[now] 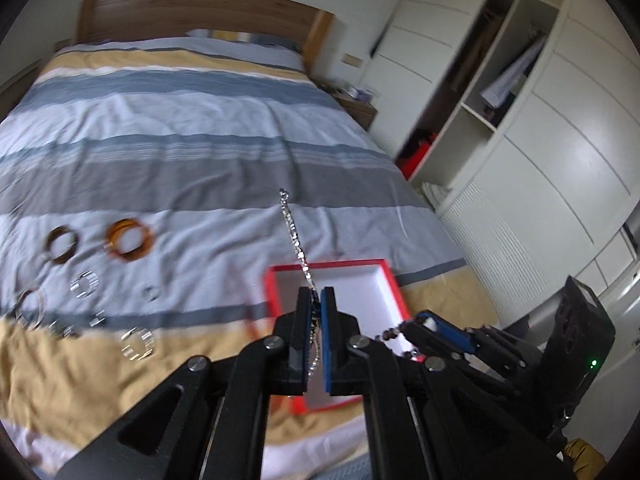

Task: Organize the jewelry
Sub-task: 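Carry the necklace and beaded bracelet into the red box with both tools, then open both tools to release the jewelry and lift away from the box, then reach the left tool to the watch while the right tool approaches the twisted hoop, then grasp the watch with the left tool while the right tool grasps the twisted silver hoop, then carry the watch and hoop into the red box with both tools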

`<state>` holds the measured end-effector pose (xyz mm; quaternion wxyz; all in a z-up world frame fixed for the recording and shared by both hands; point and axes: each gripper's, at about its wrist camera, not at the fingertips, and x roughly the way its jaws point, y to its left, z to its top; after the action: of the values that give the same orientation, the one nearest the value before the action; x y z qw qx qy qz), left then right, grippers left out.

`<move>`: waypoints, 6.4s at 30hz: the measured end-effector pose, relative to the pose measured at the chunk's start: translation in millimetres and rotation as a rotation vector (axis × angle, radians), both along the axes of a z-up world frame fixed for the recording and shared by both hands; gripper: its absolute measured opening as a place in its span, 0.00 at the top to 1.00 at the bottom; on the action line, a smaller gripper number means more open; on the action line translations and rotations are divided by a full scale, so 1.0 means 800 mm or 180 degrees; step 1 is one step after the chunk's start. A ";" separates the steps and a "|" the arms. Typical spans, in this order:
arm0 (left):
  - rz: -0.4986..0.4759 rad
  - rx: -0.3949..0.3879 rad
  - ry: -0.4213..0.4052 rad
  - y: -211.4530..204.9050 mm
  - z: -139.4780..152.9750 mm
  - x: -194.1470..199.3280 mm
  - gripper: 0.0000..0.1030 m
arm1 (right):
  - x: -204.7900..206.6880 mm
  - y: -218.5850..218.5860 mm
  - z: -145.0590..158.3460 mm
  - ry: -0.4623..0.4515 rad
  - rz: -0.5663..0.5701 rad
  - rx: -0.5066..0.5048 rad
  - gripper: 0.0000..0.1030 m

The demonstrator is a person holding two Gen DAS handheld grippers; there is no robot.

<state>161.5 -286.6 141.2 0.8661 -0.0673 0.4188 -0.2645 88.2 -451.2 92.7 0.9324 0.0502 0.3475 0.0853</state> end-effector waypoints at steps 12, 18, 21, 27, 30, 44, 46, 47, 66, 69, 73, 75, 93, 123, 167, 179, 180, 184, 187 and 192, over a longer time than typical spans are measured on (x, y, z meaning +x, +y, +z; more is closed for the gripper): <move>-0.0274 0.0522 0.0452 -0.127 -0.132 0.083 0.96 | 0.115 -0.090 -0.107 0.0490 -0.0174 -0.0092 0.84; -0.0381 0.0743 0.0719 -0.141 -0.199 0.090 0.96 | 0.136 -0.101 -0.146 0.0778 -0.0206 -0.0204 0.84; -0.0342 0.0868 0.0833 -0.139 -0.226 0.091 0.96 | 0.137 -0.104 -0.161 0.0890 -0.0238 -0.0266 0.84; -0.0276 0.0762 0.0942 -0.123 -0.234 0.100 0.92 | 0.135 -0.112 -0.170 0.0970 -0.0276 -0.0243 0.83; -0.0259 0.0667 0.0930 -0.114 -0.223 0.098 0.72 | 0.130 -0.111 -0.165 0.0956 -0.0294 -0.0265 0.62; 0.0044 0.0627 0.0146 -0.022 -0.045 0.022 0.71 | 0.019 -0.078 -0.018 0.0389 -0.0416 -0.0333 0.54; 0.0135 0.0655 -0.0040 0.005 -0.010 0.003 0.71 | -0.004 -0.061 0.012 0.0253 -0.0401 -0.0352 0.53; 0.0192 0.0670 -0.0120 0.023 0.007 -0.011 0.71 | -0.015 -0.051 0.026 0.0189 -0.0391 -0.0372 0.51; 0.1065 0.0799 -0.0452 0.325 0.096 -0.171 0.71 | -0.158 0.134 0.140 -0.0421 0.0039 -0.0357 0.47; 0.1188 0.0746 -0.0469 0.356 0.103 -0.181 0.70 | -0.161 0.148 0.149 -0.0478 0.0102 -0.0351 0.47; 0.1333 0.0778 -0.0486 0.379 0.097 -0.184 0.70 | -0.160 0.164 0.151 -0.0504 0.0184 -0.0332 0.47; 0.1355 0.0778 -0.0445 0.385 0.087 -0.181 0.70 | -0.157 0.171 0.147 -0.0498 0.0211 -0.0342 0.47; 0.1631 0.0660 0.0120 0.424 -0.109 -0.073 0.70 | -0.020 0.220 0.002 0.0029 0.0494 -0.0218 0.47; 0.1412 0.0090 0.0880 0.358 -0.254 0.094 0.70 | 0.145 0.290 -0.190 0.0771 0.1092 0.0020 0.47; 0.1247 0.0514 0.0344 0.313 -0.189 0.044 0.81 | 0.104 0.269 -0.145 0.0413 0.0955 0.0106 0.62; 0.0572 0.0380 0.0047 0.187 -0.117 0.004 0.81 | 0.035 0.153 -0.077 0.0075 0.0380 0.0046 0.62; 0.0500 0.0359 0.0042 0.174 -0.114 0.002 0.81 | 0.031 0.141 -0.075 0.0066 0.0327 0.0030 0.62; 0.0159 0.0249 0.0046 0.105 -0.100 -0.004 0.81 | 0.012 0.079 -0.073 0.0083 0.0065 -0.0040 0.62; -0.0093 0.0161 0.0087 0.050 -0.096 -0.004 0.81 | 0.004 0.036 -0.082 0.0170 -0.0085 -0.0107 0.62; -0.0421 0.0218 0.0120 -0.038 -0.107 0.005 0.81 | 0.004 -0.023 -0.117 0.0429 -0.0201 -0.0247 0.62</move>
<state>165.8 -317.4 55.4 0.8405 -0.0148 0.4473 -0.3053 91.6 -469.6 -0.5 0.9104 0.0306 0.4107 0.0387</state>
